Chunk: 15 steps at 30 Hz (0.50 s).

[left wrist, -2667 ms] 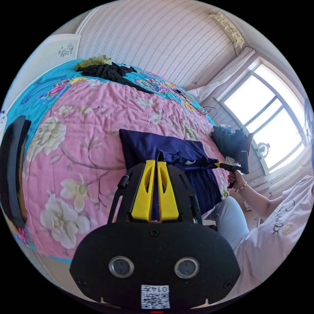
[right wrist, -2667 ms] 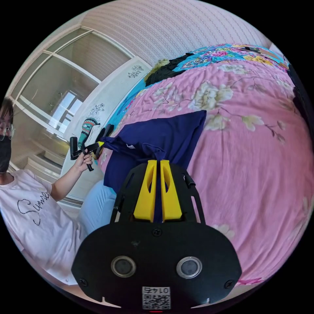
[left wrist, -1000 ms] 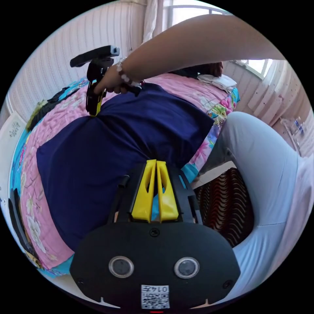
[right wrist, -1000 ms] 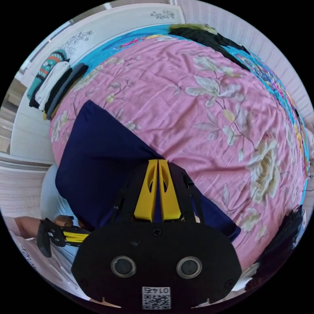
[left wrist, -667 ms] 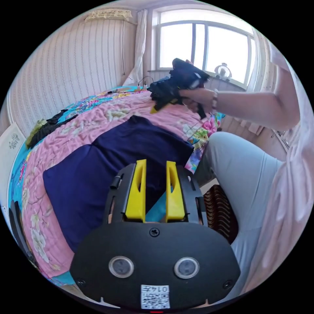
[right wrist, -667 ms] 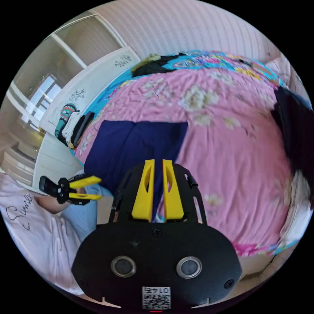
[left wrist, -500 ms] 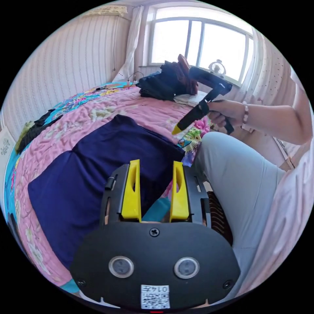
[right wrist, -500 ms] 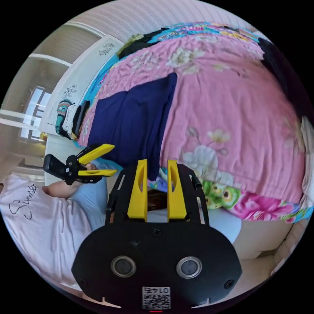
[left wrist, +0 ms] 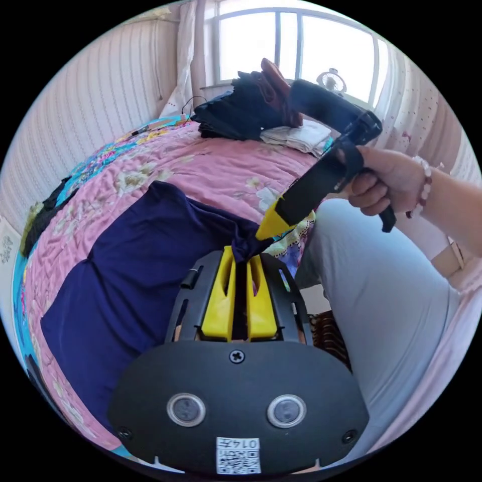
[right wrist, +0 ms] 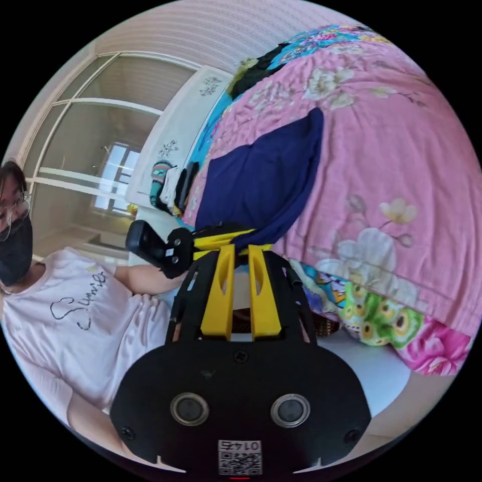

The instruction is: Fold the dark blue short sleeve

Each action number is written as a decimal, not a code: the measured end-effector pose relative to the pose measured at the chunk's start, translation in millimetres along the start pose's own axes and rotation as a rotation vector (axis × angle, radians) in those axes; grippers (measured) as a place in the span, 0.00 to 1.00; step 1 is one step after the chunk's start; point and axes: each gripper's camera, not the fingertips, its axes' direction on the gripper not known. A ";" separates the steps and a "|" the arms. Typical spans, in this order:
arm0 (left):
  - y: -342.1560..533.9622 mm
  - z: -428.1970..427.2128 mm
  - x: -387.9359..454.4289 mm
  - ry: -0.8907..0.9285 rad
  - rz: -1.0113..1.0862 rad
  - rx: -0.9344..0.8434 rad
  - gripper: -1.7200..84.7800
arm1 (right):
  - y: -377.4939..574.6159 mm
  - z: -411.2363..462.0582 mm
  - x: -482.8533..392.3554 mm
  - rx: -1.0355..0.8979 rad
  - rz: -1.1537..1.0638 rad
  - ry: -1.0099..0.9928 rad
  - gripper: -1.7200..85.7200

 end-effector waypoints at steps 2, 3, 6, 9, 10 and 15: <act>-0.5 -0.8 -6.6 0.036 -0.024 -0.008 0.03 | -10.0 -22.9 17.3 0.126 0.054 0.098 0.16; 0.5 -2.5 -8.6 0.039 -0.029 0.002 0.03 | -18.7 -34.6 31.6 0.220 0.089 0.109 0.17; 2.1 -5.0 -7.5 0.031 -0.014 -0.006 0.02 | -54.5 -41.4 68.6 0.360 0.165 -0.004 0.18; 3.2 -12.9 -7.4 0.014 -0.009 0.004 0.02 | -98.1 -27.9 88.5 0.375 0.186 -0.033 0.15; 3.2 -14.8 -8.3 0.015 -0.012 0.006 0.02 | -105.0 -25.7 90.3 0.377 0.184 -0.041 0.14; -1.5 -33.6 -20.1 0.040 -0.028 0.031 0.02 | -138.9 -17.1 95.8 0.286 0.177 -0.079 0.04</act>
